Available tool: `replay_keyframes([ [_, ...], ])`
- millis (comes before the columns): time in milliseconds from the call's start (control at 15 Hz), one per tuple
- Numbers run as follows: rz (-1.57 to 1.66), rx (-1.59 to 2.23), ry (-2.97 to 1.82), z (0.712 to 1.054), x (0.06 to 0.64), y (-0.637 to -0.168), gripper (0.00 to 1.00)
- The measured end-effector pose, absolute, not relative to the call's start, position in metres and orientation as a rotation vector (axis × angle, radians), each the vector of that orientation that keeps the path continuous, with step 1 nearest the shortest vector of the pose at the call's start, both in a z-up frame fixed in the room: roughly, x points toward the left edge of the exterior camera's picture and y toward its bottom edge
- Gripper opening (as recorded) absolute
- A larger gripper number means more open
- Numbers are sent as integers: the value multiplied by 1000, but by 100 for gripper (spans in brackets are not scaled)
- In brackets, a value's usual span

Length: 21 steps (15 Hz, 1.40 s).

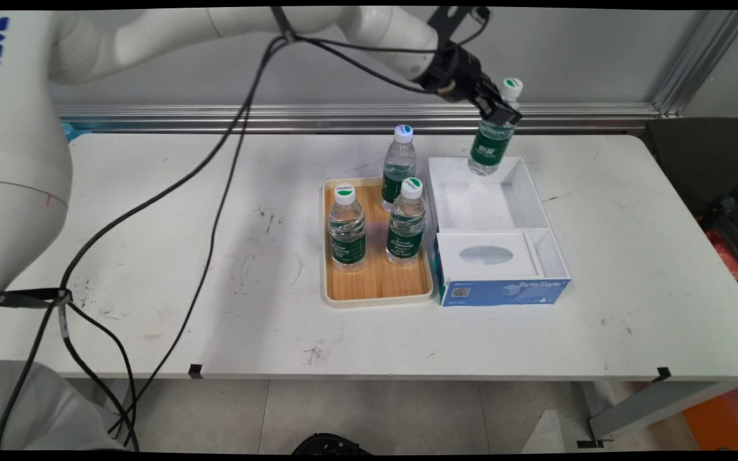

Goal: Place the picked object on the tray

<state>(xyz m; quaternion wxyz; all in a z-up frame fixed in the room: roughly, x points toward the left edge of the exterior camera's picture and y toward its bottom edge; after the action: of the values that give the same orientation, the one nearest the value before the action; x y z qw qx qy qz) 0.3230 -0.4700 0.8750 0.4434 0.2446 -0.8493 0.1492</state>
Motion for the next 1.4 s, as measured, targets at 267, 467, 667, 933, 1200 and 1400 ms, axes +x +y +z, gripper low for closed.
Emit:
replay_keyframes([
  [267,427,576,-2144,899,351,-463,0],
  [467,465,561,-2170,909,370,-459,0],
  [667,506,547,-2199,916,394,-455,0],
  [933,534,545,-2234,921,420,-446,0],
  [1200,556,549,-2265,925,440,-436,0],
  [1400,569,563,-2295,928,459,-423,0],
])
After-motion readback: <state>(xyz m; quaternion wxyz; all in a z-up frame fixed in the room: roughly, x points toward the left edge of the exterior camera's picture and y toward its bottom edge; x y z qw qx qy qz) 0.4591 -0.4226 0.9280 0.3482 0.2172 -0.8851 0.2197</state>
